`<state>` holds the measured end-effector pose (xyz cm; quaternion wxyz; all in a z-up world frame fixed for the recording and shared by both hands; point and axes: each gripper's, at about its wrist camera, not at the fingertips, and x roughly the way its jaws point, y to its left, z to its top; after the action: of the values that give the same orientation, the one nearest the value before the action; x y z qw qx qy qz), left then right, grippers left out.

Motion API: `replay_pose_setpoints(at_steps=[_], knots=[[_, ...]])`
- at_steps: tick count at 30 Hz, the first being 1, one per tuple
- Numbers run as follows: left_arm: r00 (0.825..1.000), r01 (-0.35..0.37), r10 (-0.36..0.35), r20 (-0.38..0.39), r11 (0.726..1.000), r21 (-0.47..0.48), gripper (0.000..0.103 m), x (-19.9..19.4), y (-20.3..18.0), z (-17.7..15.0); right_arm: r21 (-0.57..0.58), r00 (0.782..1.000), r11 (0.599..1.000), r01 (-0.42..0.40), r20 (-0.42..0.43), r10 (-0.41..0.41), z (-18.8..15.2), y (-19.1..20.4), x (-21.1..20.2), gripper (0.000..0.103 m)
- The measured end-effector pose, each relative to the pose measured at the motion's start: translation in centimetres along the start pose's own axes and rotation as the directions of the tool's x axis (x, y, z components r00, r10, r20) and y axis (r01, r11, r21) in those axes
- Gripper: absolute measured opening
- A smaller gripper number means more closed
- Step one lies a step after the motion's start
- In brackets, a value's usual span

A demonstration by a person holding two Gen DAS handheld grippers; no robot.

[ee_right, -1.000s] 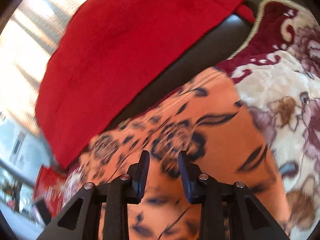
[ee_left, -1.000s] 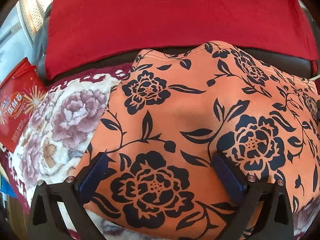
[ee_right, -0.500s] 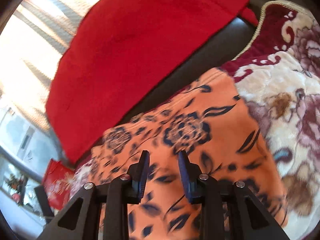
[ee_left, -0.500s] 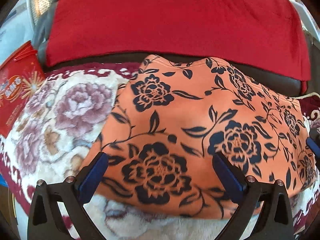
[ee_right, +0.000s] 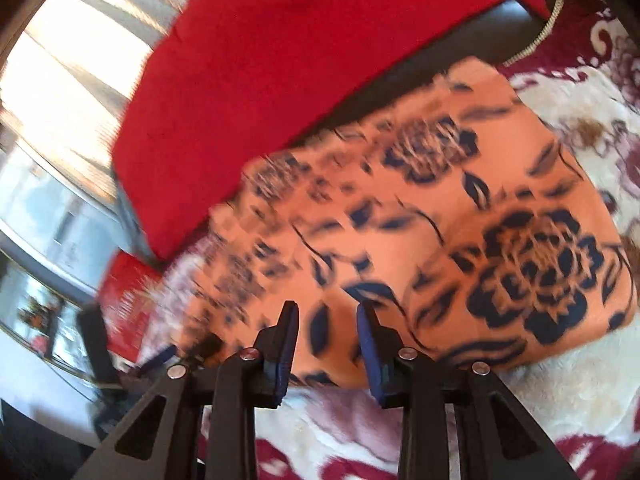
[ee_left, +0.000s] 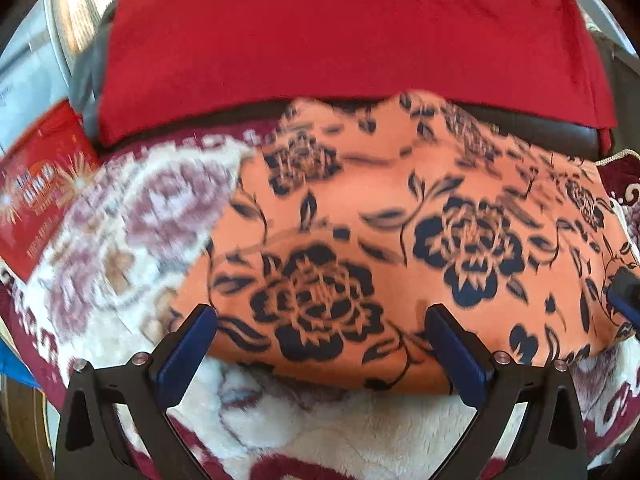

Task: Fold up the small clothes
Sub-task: 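Press the folded blouse flat with both tools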

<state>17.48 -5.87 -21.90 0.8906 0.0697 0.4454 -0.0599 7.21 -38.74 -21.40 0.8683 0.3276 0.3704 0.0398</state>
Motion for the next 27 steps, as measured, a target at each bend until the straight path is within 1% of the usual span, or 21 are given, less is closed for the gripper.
replay_pose_setpoints(at_steps=[1, 3, 4, 5, 6, 7, 8, 10, 11, 12, 14, 16, 17, 19, 20, 21, 22, 24, 26, 27], knots=[[1.0, -0.021, 0.021, 0.022, 1.0, 0.007, 0.103, -0.4, -0.2, 0.2, 0.001, 1.0, 1.0, -0.022, 0.015, 0.022, 0.3, 0.2, -0.1, 0.034], [0.994, -0.088, 0.087, 0.068, 0.996, 0.011, 0.103, -0.6, -0.2, 0.6, -0.014, 0.998, 0.999, -0.043, 0.035, 0.043, 0.7, 0.9, 0.2, 0.034], [0.993, -0.098, 0.097, 0.073, 0.995, 0.013, 0.103, -0.4, -0.1, 0.7, -0.027, 0.998, 0.998, -0.06, 0.031, 0.061, 0.9, 1.4, 0.7, 0.034], [0.994, -0.096, 0.095, 0.056, 0.995, 0.017, 0.103, 0.1, -0.2, 0.8, -0.032, 0.997, 0.997, -0.066, 0.025, 0.067, 0.9, 1.9, 1.1, 0.034], [0.996, -0.094, 0.094, -0.004, 0.995, 0.034, 0.103, 1.4, -0.5, 0.7, -0.035, 0.998, 0.997, -0.064, 0.009, 0.065, 0.9, 2.3, 1.8, 0.034], [0.993, -0.101, 0.104, -0.051, 0.994, 0.05, 0.103, 2.3, -0.7, 0.4, -0.036, 0.998, 0.998, -0.054, -0.013, 0.054, 0.6, 2.5, 2.8, 0.034], [0.991, -0.097, 0.101, -0.089, 0.994, 0.051, 0.103, 3.2, -0.7, 0.1, -0.033, 0.998, 0.999, -0.038, -0.053, 0.036, 0.5, 2.4, 4.0, 0.034], [0.994, -0.076, 0.077, -0.078, 0.997, 0.009, 0.103, 2.7, 0.0, 0.3, -0.023, 0.992, 1.0, 0.004, -0.129, -0.007, 0.0, 2.1, 6.4, 0.035], [0.996, -0.062, 0.062, -0.072, 0.998, 0.001, 0.103, 2.3, 0.4, 0.6, -0.023, 0.993, 1.0, 0.01, -0.12, -0.012, -0.1, 2.1, 6.5, 0.035], [0.996, -0.064, 0.064, -0.056, 0.998, -0.003, 0.103, 1.8, 0.7, 0.7, -0.025, 0.994, 1.0, 0.0, -0.111, -0.002, 0.0, 2.4, 6.3, 0.035], [0.995, -0.099, 0.098, -0.028, 0.995, -0.024, 0.103, 1.4, 1.5, 0.9, -0.013, 0.995, 0.999, -0.052, -0.082, 0.05, 0.2, 2.7, 5.9, 0.035], [0.993, -0.115, 0.114, -0.009, 0.992, -0.058, 0.103, 1.0, 2.4, 1.1, -0.006, 0.995, 0.997, -0.079, -0.062, 0.079, 0.2, 2.8, 5.5, 0.034], [0.992, -0.127, 0.127, 0.0, 0.989, -0.073, 0.103, 0.9, 2.9, 1.2, -0.007, 0.994, 0.996, -0.092, -0.065, 0.091, 0.2, 2.9, 5.4, 0.034], [0.984, -0.179, 0.177, -0.029, 0.98, -0.087, 0.103, 1.7, 3.6, 1.1, -0.005, 0.989, 0.993, -0.114, -0.1, 0.113, -0.1, 3.3, 6.1, 0.034], [0.979, -0.194, 0.189, -0.071, 0.978, -0.076, 0.103, 2.7, 3.7, 1.0, -0.007, 0.985, 0.994, -0.113, -0.133, 0.111, -0.3, 3.5, 6.7, 0.035], [0.978, -0.182, 0.173, -0.119, 0.981, -0.063, 0.103, 3.7, 3.7, 0.7, -0.018, 0.981, 0.996, -0.085, -0.175, 0.081, -0.7, 3.8, 7.4, 0.036], [0.978, -0.176, 0.167, -0.122, 0.982, -0.07, 0.103, 4.0, 3.7, 0.5, -0.033, 0.982, 0.997, -0.065, -0.181, 0.058, -0.9, 3.9, 7.7, 0.036], [0.982, -0.173, 0.167, -0.091, 0.983, -0.066, 0.103, 3.4, 3.8, 0.5, -0.044, 0.984, 0.997, -0.069, -0.168, 0.061, -0.8, 4.3, 7.3, 0.036], [0.984, -0.165, 0.161, -0.075, 0.985, -0.054, 0.103, 3.0, 3.5, 0.3, -0.039, 0.989, 0.996, -0.08, -0.131, 0.075, -0.7, 4.3, 6.2, 0.036], [0.987, -0.15, 0.146, -0.059, 0.987, -0.057, 0.103, 2.7, 3.5, 0.3, -0.04, 0.991, 0.996, -0.078, -0.109, 0.074, -0.6, 4.0, 5.8, 0.036]])
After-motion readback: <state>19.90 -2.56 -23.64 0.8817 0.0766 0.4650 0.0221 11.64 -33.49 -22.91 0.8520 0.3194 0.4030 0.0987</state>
